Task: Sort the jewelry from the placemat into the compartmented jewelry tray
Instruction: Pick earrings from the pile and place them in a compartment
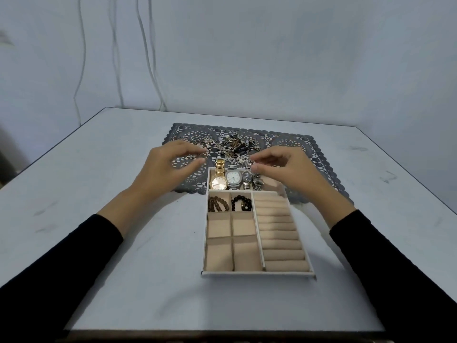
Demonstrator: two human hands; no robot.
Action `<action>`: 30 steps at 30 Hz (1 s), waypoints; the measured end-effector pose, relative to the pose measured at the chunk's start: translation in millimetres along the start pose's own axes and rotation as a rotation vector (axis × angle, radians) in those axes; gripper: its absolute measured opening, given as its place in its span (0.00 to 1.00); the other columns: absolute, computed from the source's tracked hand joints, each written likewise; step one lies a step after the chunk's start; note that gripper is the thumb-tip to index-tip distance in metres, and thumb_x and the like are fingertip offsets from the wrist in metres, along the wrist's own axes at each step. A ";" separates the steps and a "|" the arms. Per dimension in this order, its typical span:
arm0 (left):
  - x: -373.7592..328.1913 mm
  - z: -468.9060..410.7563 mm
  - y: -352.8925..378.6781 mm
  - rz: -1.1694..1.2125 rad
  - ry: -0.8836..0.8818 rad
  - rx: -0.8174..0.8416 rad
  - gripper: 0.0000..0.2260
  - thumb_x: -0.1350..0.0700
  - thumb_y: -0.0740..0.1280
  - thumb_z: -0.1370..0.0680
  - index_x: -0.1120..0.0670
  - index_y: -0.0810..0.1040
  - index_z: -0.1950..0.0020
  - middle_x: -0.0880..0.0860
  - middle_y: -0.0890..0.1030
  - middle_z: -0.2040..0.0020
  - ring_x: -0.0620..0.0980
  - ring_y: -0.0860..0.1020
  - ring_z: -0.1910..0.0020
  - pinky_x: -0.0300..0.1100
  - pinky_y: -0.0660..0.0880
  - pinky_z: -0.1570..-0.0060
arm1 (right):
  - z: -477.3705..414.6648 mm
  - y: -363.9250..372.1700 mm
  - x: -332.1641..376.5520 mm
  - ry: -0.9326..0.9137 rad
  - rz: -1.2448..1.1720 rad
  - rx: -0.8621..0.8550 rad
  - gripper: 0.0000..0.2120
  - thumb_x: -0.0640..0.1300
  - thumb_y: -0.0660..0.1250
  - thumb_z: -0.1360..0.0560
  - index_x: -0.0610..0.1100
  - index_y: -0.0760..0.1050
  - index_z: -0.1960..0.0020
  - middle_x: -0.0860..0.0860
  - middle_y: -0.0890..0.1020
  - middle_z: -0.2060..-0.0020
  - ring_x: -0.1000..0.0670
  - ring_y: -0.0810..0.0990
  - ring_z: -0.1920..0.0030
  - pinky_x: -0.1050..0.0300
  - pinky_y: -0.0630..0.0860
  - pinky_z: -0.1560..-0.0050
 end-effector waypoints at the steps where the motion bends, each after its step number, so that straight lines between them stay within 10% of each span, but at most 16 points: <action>1: -3.0 3.1 -0.9 0.008 0.003 -0.002 0.11 0.56 0.73 0.25 0.54 0.83 0.43 0.48 0.83 0.48 0.41 0.80 0.46 0.41 0.77 0.42 | 4.2 0.6 3.3 0.000 -0.001 0.045 0.12 0.42 0.75 0.31 0.44 0.83 0.48 0.49 0.85 0.58 0.53 0.83 0.56 0.63 0.79 0.52; 11: -20.2 14.1 0.6 0.031 0.023 0.004 0.11 0.55 0.73 0.26 0.55 0.83 0.44 0.49 0.84 0.48 0.43 0.81 0.48 0.39 0.77 0.44 | 31.9 12.0 27.7 0.001 0.110 0.459 0.12 0.41 0.78 0.33 0.45 0.84 0.50 0.50 0.85 0.56 0.49 0.83 0.52 0.50 0.78 0.43; 30: -24.9 13.1 1.9 0.014 0.038 0.020 0.12 0.55 0.73 0.25 0.56 0.83 0.43 0.50 0.84 0.49 0.43 0.81 0.49 0.39 0.77 0.45 | 33.5 19.2 38.6 -0.059 0.400 0.636 0.09 0.43 0.76 0.31 0.47 0.85 0.51 0.57 0.85 0.53 0.62 0.82 0.52 0.57 0.78 0.45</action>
Point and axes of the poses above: each hand's wrist, its own z-axis away from the middle knuckle, its own y-axis out of the palm, x = y × z, the point moved 1 cm from there along -z, towards the middle knuckle
